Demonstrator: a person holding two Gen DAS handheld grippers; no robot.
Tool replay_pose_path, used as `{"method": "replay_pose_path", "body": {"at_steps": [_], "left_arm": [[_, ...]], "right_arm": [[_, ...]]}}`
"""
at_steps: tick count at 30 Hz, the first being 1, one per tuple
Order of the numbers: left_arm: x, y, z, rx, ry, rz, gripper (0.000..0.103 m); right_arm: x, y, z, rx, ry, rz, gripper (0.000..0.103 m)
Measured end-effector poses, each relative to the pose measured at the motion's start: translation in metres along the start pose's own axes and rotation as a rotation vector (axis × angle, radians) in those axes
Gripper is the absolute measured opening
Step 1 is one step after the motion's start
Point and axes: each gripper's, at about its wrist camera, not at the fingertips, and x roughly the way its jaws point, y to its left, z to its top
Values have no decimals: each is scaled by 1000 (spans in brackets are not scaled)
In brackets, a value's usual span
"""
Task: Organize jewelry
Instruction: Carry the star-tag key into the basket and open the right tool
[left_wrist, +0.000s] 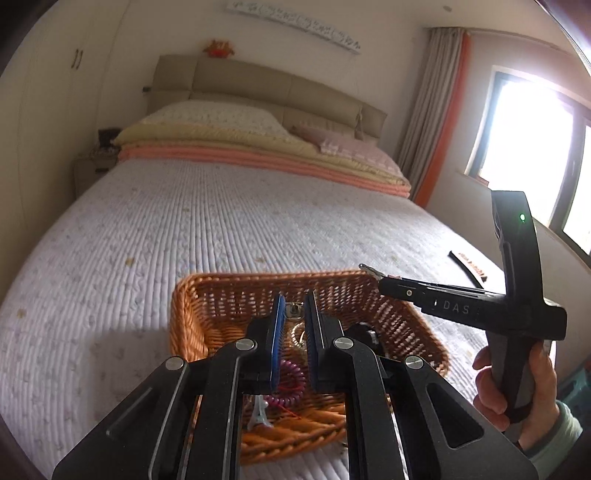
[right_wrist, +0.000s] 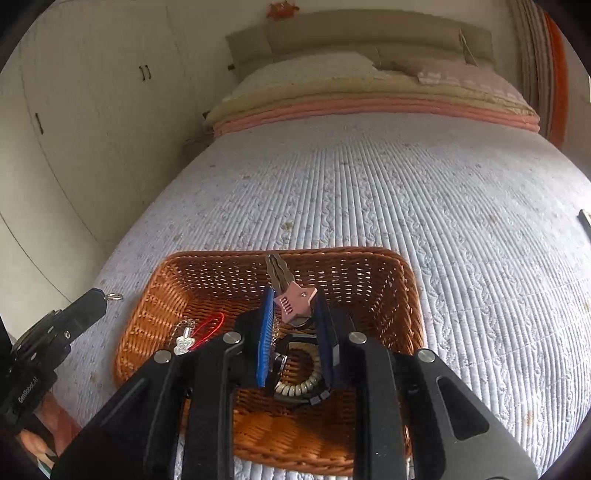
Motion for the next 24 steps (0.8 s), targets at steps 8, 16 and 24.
{"method": "replay_pose_path", "body": {"at_steps": [8,16,24], "left_arm": [[46,13,-20,-15,107,56,9],[49,19,-25,-45,148,64,17],[-1,11,-26,-53,78,22,41]], "right_arm": [[53,-18,-9,61,131,-62,19],[52,-16,-12,66,135,-40,20],[16,-19,-15,78,105,-27,46]]}}
